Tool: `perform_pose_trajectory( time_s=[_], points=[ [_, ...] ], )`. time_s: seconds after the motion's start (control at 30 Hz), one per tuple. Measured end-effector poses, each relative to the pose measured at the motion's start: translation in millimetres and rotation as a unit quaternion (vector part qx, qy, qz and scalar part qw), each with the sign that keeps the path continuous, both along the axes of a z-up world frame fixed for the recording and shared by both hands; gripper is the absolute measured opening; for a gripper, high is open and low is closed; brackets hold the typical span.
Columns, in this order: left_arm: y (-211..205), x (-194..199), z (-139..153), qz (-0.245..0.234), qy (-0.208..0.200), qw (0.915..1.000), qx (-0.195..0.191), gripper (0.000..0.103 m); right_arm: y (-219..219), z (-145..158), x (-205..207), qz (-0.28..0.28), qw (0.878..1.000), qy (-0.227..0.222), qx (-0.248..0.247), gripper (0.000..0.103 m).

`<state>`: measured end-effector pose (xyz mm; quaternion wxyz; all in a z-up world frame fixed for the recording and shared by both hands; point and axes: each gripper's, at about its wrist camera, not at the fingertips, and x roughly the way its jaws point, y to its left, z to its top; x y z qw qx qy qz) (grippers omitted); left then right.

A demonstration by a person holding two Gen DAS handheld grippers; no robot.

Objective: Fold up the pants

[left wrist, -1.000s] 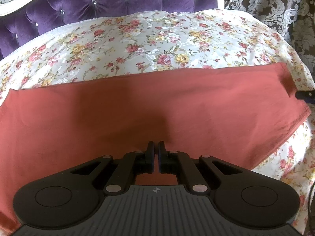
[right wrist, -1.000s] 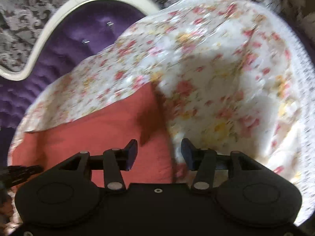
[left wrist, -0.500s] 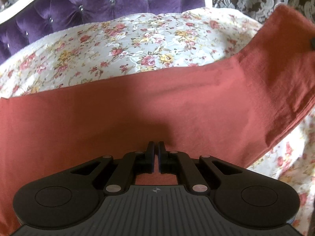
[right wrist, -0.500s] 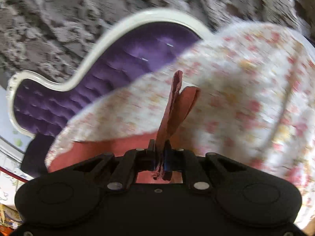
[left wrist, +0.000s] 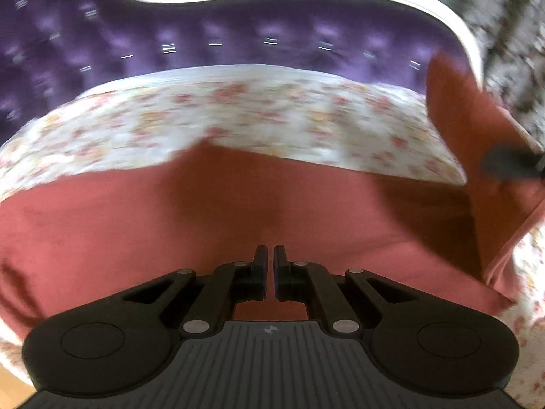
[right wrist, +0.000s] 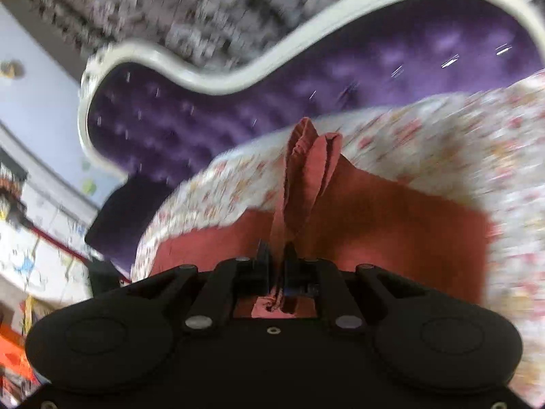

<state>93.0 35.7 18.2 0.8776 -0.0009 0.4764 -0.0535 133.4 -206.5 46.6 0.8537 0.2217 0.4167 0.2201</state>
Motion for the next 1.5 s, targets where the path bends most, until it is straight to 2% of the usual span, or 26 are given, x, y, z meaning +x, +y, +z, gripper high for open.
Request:
perform_pose_trajectory(
  time_s=[0.13, 0.27, 0.37, 0.43, 0.57, 0.77, 0.87, 1.0, 1.13, 1.23, 1.37, 1.4, 1.5],
  points=[
    [39.6, -3.7, -2.3, 0.036, 0.004, 0.9993, -0.001, 0.005, 52.0, -37.0, 16.9, 0.037, 0.999, 0.028, -0.012, 0.016],
    [59.2, -8.7, -8.5, 0.052, 0.011, 0.9986, -0.002, 0.005, 88.1, -73.4, 21.8, 0.057, 0.996, 0.057, -0.038, 0.017],
    [65.2, -9.9, -10.9, 0.056, 0.014, 0.9983, -0.008, 0.005, 106.9, -94.1, 16.0, 0.066, 0.994, 0.063, -0.056, 0.024],
    [63.1, -8.9, -9.7, 0.053, 0.012, 0.9985, -0.01, 0.005, 116.8, -98.9, 11.2, 0.072, 0.993, 0.057, -0.071, 0.033],
    [52.9, -10.2, -1.4, 0.038, -0.002, 0.9992, -0.014, 0.005, 117.1, -87.8, 0.3, 0.09, 0.994, 0.045, -0.052, 0.037],
    [22.3, -1.2, 4.7, 0.007, -0.011, 0.9997, -0.019, 0.005, 76.6, -55.3, -10.2, 0.064, 0.997, 0.001, -0.032, 0.038],
    [5.8, 2.7, -0.9, -0.008, -0.007, 0.9998, -0.017, 0.005, 51.8, -49.4, -6.8, 0.008, 0.998, -0.012, -0.064, 0.037],
    [-11.1, 6.5, -15.9, -0.025, 0.012, 0.9992, -0.028, 0.005, 7.0, -58.7, 1.6, -0.096, 0.991, 0.013, -0.09, 0.032],
    [-20.8, 8.1, -33.5, -0.027, 0.031, 0.9991, -0.014, 0.005, -20.2, -71.4, 4.9, -0.148, 0.981, 0.027, -0.123, 0.029],
    [-19.3, 8.6, -47.0, -0.017, 0.05, 0.9985, -0.015, 0.005, -29.8, -80.5, 7.6, -0.158, 0.978, 0.037, -0.13, 0.019],
    [-21.9, 2.9, -50.2, -0.01, 0.039, 0.9992, -0.008, 0.005, -30.5, -93.0, 13.9, -0.163, 0.975, 0.055, -0.139, 0.008],
    [-22.0, 2.8, -50.2, -0.006, 0.038, 0.9992, -0.008, 0.005, -30.7, -94.7, 14.1, -0.166, 0.975, 0.054, -0.14, 0.0],
    [-22.2, 2.8, -50.3, 0.003, 0.038, 0.9992, -0.009, 0.005, -37.9, -98.5, 17.7, -0.163, 0.976, 0.054, -0.137, 0.0]
  ],
)
